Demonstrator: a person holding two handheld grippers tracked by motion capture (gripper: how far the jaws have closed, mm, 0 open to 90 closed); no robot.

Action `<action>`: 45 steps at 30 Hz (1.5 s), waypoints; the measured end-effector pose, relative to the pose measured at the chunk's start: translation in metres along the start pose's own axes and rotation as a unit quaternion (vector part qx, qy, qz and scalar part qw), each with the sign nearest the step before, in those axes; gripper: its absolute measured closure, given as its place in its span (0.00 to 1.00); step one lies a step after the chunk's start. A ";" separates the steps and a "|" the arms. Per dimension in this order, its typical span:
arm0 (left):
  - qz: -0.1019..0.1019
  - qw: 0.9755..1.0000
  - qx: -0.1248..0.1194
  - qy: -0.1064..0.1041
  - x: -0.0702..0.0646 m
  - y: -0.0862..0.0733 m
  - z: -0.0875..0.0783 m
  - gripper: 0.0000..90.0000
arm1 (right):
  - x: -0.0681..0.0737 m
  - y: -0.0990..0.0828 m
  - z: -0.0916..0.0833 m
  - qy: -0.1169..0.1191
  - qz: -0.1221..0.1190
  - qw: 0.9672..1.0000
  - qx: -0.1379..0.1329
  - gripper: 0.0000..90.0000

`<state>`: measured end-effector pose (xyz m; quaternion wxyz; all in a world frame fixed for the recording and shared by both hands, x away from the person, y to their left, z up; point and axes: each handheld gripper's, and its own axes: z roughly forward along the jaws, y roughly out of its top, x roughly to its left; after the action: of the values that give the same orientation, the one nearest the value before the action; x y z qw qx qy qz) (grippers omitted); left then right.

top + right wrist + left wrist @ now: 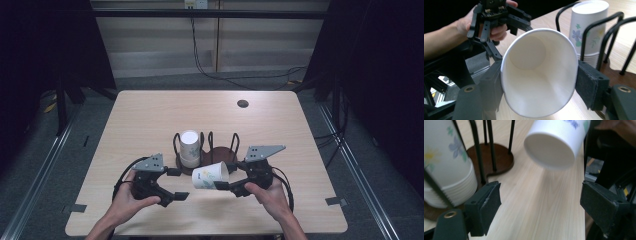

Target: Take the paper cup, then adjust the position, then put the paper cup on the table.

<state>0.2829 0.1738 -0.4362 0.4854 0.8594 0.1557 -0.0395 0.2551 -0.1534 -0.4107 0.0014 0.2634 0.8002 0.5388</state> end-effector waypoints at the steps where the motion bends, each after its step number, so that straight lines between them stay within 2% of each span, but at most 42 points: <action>1: -0.001 1.000 -0.004 0.005 0.002 -0.002 -0.004 0.19 | -0.001 0.000 -0.001 -0.002 0.003 1.000 0.001 0.33; 4: -0.012 1.000 -0.020 0.021 0.007 -0.005 -0.012 0.19 | -0.004 -0.002 -0.002 -0.009 0.005 1.000 0.010 0.33; 7: -0.017 0.999 -0.032 0.027 0.008 -0.005 -0.015 0.18 | -0.005 -0.003 -0.003 -0.018 0.007 1.000 0.020 0.33; 13: -0.014 0.999 -0.031 0.032 0.010 -0.004 -0.013 0.18 | -0.006 -0.007 -0.010 -0.031 0.016 0.998 0.045 0.33; 16: -0.015 0.999 -0.029 0.028 0.012 -0.004 -0.012 0.18 | -0.008 -0.013 -0.017 -0.040 0.022 0.998 0.051 0.33; 19: -0.015 0.999 -0.030 0.032 0.013 -0.005 -0.013 0.18 | -0.010 -0.017 -0.024 -0.046 0.027 0.997 0.056 0.33; 24: -0.018 0.999 -0.024 0.035 0.016 -0.007 -0.010 0.18 | -0.012 -0.018 -0.037 -0.047 0.027 0.996 0.066 0.33; 28: -0.020 0.999 -0.022 0.034 0.018 -0.008 -0.009 0.18 | -0.014 -0.016 -0.049 -0.059 0.030 0.995 0.077 0.33; 32: -0.023 0.999 -0.031 0.035 0.019 -0.008 -0.011 0.18 | -0.018 -0.015 -0.058 -0.076 0.033 0.992 0.093 0.33; 39: -0.026 0.999 -0.034 0.033 0.019 -0.008 -0.012 0.18 | -0.029 -0.017 -0.064 -0.094 0.041 0.988 0.115 0.33; 40: -0.023 0.999 -0.036 0.034 0.019 -0.008 -0.013 0.18 | -0.030 -0.017 -0.064 -0.100 0.041 0.987 0.123 0.33; 41: -0.023 0.998 -0.040 0.034 0.019 -0.008 -0.013 0.18 | -0.032 -0.017 -0.065 -0.100 0.035 0.987 0.122 0.33; 43: -0.014 0.998 -0.052 0.033 0.018 -0.007 -0.015 0.18 | -0.035 -0.017 -0.068 -0.100 0.042 0.987 0.118 0.33; 45: -0.010 0.998 -0.054 0.026 0.017 -0.007 -0.016 0.18 | -0.038 -0.017 -0.068 -0.110 0.042 0.985 0.130 0.33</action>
<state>0.2956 0.1940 -0.4372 0.5266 0.8310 0.1789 -0.0131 0.2608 -0.2331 -0.4074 0.0322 0.3527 0.8464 0.3976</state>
